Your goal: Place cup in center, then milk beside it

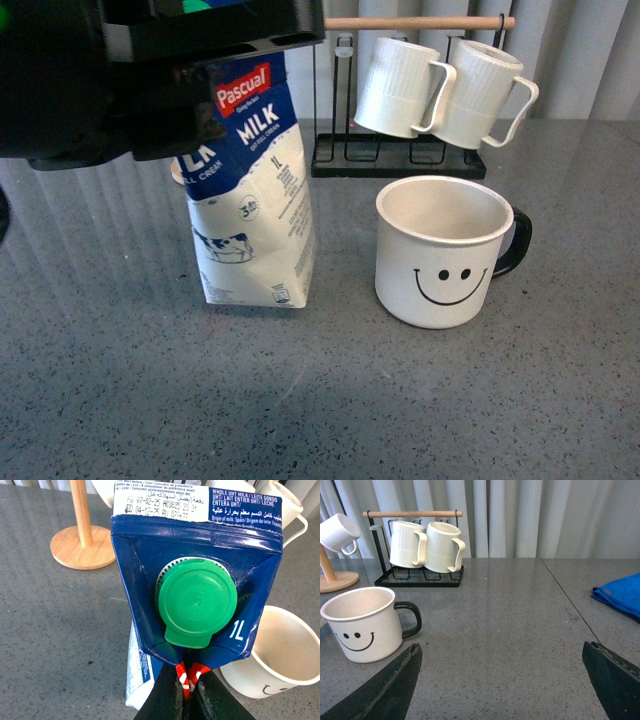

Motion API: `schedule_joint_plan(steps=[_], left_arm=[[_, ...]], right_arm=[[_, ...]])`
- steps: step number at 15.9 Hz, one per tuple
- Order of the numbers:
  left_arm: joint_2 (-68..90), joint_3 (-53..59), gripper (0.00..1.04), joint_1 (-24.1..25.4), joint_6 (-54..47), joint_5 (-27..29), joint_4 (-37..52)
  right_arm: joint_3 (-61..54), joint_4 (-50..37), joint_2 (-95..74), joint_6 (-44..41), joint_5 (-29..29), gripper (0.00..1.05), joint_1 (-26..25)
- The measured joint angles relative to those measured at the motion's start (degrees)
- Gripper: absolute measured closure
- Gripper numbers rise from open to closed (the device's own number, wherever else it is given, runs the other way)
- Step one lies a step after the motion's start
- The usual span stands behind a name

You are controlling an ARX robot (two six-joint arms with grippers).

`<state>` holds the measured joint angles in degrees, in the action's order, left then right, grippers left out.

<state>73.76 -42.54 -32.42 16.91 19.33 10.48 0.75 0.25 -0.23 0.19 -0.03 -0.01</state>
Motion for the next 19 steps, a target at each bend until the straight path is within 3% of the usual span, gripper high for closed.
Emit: schedule_joint_plan(steps=[3,6,19], left_arm=[[5.53,-1.92,1.03,-4.17,2.64,3.65,1.68],[8.74,-3.72,1.03,-5.25,3.91,6.38,2.67],[10.43,-5.25,1.03,-6.64,7.50,7.06,1.46]], right_arm=[[-0.02,0.00,-0.02,0.00,0.02,0.07,0.00],[-0.02,0.00,-0.02,0.00,0.02,0.07,0.00],[-0.02,0.00,-0.02,0.00,0.02,0.07,0.00]])
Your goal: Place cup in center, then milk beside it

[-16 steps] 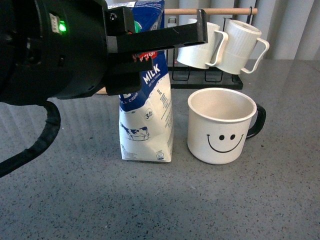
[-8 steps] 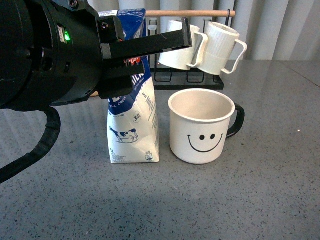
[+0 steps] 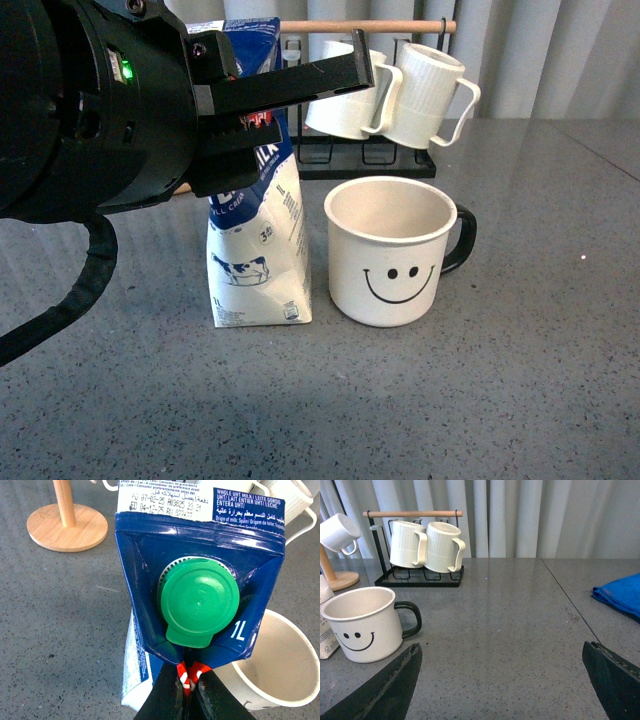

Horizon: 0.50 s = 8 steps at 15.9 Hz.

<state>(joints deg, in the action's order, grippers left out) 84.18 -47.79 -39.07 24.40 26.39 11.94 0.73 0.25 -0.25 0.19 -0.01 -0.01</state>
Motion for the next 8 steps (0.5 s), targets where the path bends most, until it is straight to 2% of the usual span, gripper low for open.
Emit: schedule_joint_plan(steps=[1,6,7,8], left_arm=[[0.00,-0.02,0.97,0.00,0.22,-0.04,0.02],[-0.44,-0.37,0.40,-0.22,0.76,-0.50,0.11],[-1.01,-0.37,0.28,-0.24,0.76,-0.57,0.04],[-2.78,-0.37,0.06,-1.07,0.87,-0.79,-0.74]], right_arm=[[0.00,0.00,0.00,0.00,-0.02,0.07,0.00],[0.00,0.00,0.00,0.00,0.00,0.07,0.00],[0.00,-0.02,0.00,0.00,-0.02,0.07,0.00],[0.00,0.00,0.00,0.00,-0.02,0.07,0.00]])
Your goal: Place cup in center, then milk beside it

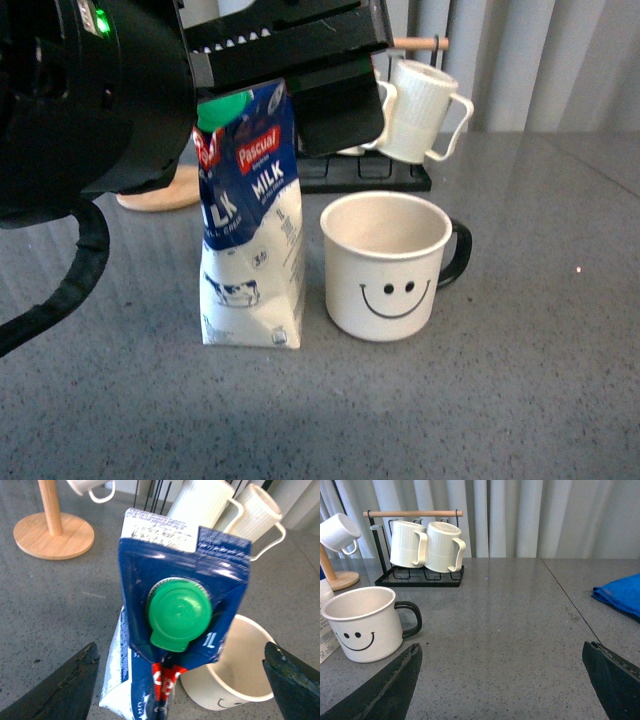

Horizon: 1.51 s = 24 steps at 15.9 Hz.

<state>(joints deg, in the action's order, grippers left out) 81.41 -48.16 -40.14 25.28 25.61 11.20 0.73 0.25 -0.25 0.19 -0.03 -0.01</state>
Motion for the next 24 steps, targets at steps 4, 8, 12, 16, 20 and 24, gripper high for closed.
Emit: schedule_joint_plan(steps=[4,8,12,16,20,24], left_arm=[[-2.12,-0.07,0.07,0.98,-0.46,-0.44,-0.79],[-6.10,0.09,0.07,3.13,-7.67,-3.19,4.68],[-11.50,3.67,0.07,8.72,-22.36,-12.63,11.63],[-20.17,5.79,0.07,18.45,-26.56,-24.33,10.80],[-26.27,7.37,0.07,30.71,-27.23,-29.53,8.68],[-30.49,11.13,0.07,42.12,-27.08,-33.77,7.17]], right_arm=[[0.00,-0.02,0.00,0.00,0.02,0.07,0.00],[0.00,-0.02,0.00,0.00,0.00,0.07,0.00],[0.00,-0.02,0.00,0.00,0.02,0.07,0.00],[0.00,-0.02,0.00,0.00,0.00,0.07,0.00],[0.00,-0.02,0.00,0.00,0.00,0.07,0.00],[0.00,-0.02,0.00,0.00,0.02,0.07,0.00]])
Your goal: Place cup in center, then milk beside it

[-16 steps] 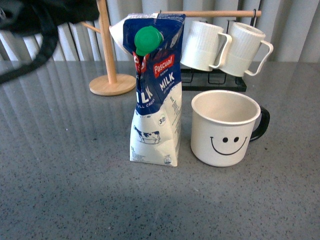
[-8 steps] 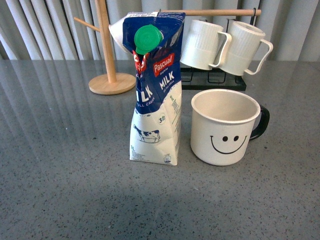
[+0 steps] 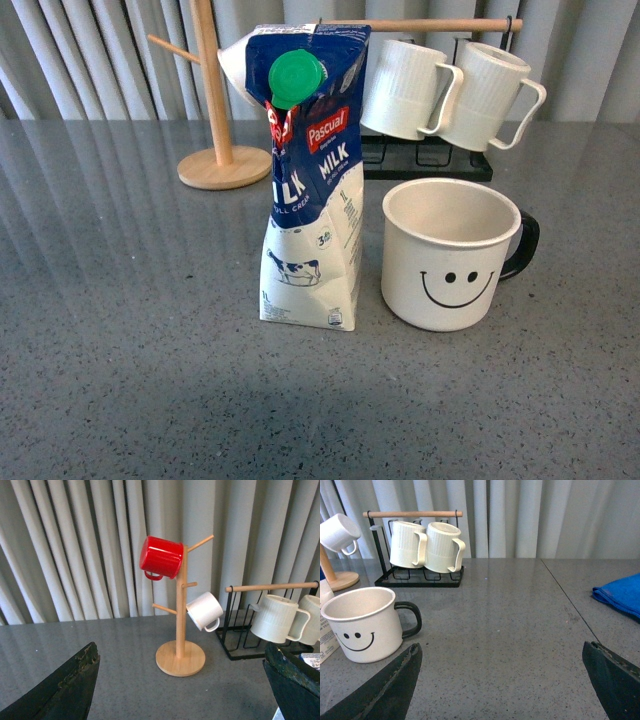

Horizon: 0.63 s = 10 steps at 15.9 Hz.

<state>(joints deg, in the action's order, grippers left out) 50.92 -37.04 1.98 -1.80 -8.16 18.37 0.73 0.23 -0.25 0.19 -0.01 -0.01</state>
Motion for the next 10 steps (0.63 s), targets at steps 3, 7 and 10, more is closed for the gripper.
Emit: schedule_joint_plan(steps=[3,7,10], left_arm=[[-1.16,1.40,0.07,6.14,0.77,-3.15,-0.26],[-1.77,2.34,0.10,11.34,2.84,-5.05,-2.34],[-7.74,10.97,0.40,7.56,2.78,-2.03,-0.48]], right_arm=[[0.00,0.00,0.00,0.00,-0.02,0.07,0.00],[0.00,0.00,0.00,0.00,-0.02,0.07,0.00],[0.00,0.00,0.00,0.00,-0.02,0.07,0.00]])
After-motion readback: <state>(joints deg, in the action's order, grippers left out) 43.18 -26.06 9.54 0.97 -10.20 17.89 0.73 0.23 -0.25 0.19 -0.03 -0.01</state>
